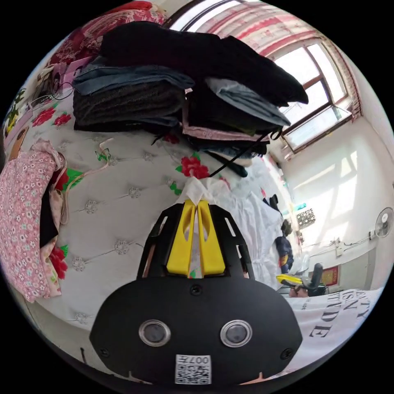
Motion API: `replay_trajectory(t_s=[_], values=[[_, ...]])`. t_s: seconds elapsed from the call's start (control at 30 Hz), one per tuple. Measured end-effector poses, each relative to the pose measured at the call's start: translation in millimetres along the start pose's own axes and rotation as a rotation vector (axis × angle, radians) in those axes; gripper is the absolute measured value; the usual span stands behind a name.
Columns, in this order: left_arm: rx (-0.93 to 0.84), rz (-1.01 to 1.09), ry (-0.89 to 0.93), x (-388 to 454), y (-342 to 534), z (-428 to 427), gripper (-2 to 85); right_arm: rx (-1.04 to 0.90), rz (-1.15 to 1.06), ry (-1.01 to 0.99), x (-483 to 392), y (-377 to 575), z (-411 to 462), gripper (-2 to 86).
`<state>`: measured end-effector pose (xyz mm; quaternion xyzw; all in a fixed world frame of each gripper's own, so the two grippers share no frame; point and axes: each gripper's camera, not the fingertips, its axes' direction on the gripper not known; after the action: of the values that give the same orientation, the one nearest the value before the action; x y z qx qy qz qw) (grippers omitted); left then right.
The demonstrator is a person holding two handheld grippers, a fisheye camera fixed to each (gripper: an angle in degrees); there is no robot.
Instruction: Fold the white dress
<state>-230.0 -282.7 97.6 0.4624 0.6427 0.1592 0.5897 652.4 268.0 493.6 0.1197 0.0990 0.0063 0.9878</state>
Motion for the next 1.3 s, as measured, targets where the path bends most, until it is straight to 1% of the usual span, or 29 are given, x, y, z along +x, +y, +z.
replay_trajectory(t_s=[0.07, 0.13, 0.17, 0.2, 0.23, 0.27, 0.3, 0.37, 0.4, 0.47, 0.5, 0.57, 0.63, 0.7, 0.77, 0.9, 1.0, 1.07, 1.13, 1.17, 1.2, 1.3], values=[[0.034, 0.006, 0.043, 18, -12, -4, -0.2, -0.018, -0.006, -0.010, 4, -7, 8, 0.5], [0.058, 0.064, 0.065, 50, -13, 7, 1.3, -0.027, -0.013, -0.028, 7, -14, 14, 0.8], [0.042, 0.126, 0.072, 76, -7, 24, 3.4, -0.024, -0.012, -0.040, 10, -18, 16, 1.1], [0.002, 0.214, 0.100, 106, 4, 48, 8.2, -0.021, -0.012, -0.049, 11, -20, 16, 1.3], [-0.033, 0.263, 0.116, 122, 12, 62, 10.6, -0.016, -0.012, -0.070, 13, -24, 17, 1.8], [-0.116, 0.362, 0.131, 152, 31, 92, 12.8, -0.012, -0.011, -0.081, 16, -27, 17, 2.2], [-0.190, 0.458, 0.120, 178, 56, 117, 14.3, -0.010, -0.011, -0.084, 17, -28, 17, 2.4], [-0.244, 0.537, 0.047, 199, 91, 138, 14.8, -0.005, -0.020, -0.086, 22, -31, 16, 3.1], [-0.235, 0.548, -0.011, 202, 110, 139, 14.1, -0.002, -0.020, -0.081, 24, -32, 15, 3.2], [-0.166, 0.549, -0.040, 194, 130, 123, 12.2, 0.020, -0.013, -0.071, 33, -36, 13, 3.6], [-0.109, 0.540, -0.025, 182, 140, 107, 11.8, 0.026, -0.015, -0.065, 35, -38, 12, 3.7], [-0.059, 0.506, -0.023, 157, 148, 92, 11.6, 0.041, -0.033, -0.048, 43, -55, 14, 3.9], [-0.090, 0.447, -0.084, 128, 152, 96, 11.6, 0.037, -0.086, -0.064, 43, -80, 20, 4.0], [-0.190, 0.385, -0.125, 97, 160, 118, 11.8, 0.035, -0.155, -0.085, 36, -112, 29, 4.1], [-0.253, 0.358, -0.145, 83, 171, 140, 11.7, 0.037, -0.260, -0.115, 18, -160, 44, 4.3], [-0.313, 0.384, -0.228, 80, 190, 191, 10.0, 0.022, -0.373, -0.085, -7, -227, 76, 4.2], [-0.331, 0.407, -0.307, 78, 193, 224, 7.9, -0.063, -0.424, -0.043, -14, -269, 117, 3.5], [-0.348, 0.423, -0.332, 73, 194, 241, 6.3, -0.176, -0.457, -0.016, -15, -288, 155, 2.2], [-0.381, 0.424, -0.373, 64, 198, 252, 3.7, -0.252, -0.494, -0.024, -15, -295, 174, 1.2], [-0.379, 0.431, -0.386, 60, 202, 253, 1.4, -0.261, -0.511, -0.013, -13, -298, 175, 0.5], [-0.366, 0.450, -0.360, 57, 206, 246, 0.1, -0.250, -0.517, -0.006, -11, -300, 172, 0.4], [-0.339, 0.485, -0.280, 51, 217, 223, -0.7, -0.120, -0.507, -0.005, 8, -307, 126, 0.0]])
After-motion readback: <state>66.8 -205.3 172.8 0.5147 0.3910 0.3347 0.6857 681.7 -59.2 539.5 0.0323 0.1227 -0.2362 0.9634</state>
